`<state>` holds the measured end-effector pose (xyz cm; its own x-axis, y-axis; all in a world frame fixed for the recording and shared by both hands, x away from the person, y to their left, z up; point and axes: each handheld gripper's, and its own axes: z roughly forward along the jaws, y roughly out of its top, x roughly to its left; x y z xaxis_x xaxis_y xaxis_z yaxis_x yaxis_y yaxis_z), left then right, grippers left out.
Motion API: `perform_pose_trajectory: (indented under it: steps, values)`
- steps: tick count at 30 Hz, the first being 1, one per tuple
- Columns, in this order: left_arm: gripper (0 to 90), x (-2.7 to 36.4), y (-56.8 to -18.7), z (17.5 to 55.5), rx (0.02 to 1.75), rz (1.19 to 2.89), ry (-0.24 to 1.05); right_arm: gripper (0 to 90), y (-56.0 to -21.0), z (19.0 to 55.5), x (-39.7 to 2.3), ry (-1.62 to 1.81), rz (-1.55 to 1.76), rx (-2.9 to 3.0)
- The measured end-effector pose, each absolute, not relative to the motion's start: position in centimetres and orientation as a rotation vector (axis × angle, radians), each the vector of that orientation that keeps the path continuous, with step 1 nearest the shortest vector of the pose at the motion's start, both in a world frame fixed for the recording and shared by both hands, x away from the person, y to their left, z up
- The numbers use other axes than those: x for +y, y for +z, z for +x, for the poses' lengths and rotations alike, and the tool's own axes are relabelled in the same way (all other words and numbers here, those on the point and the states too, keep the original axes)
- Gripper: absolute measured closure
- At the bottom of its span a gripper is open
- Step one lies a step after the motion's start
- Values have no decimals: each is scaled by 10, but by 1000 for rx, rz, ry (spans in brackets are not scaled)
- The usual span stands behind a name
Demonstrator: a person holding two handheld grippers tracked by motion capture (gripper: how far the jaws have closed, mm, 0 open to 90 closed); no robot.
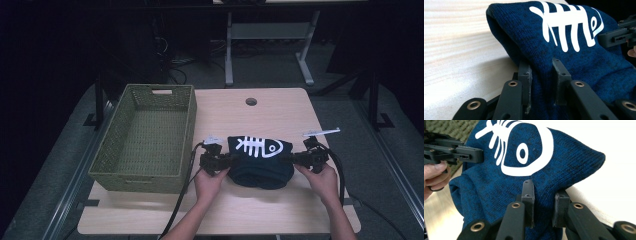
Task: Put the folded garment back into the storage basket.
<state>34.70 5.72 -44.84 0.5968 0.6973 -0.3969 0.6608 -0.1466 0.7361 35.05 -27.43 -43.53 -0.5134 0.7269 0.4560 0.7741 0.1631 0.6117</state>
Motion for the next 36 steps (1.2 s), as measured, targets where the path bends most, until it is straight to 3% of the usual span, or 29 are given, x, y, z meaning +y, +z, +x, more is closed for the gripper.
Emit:
perform_pose_trajectory:
  steps: [36]
  values:
    - [727,81,-375,335,978,1858,144,757,-370,341,-258,-1419,-1439,-2385]
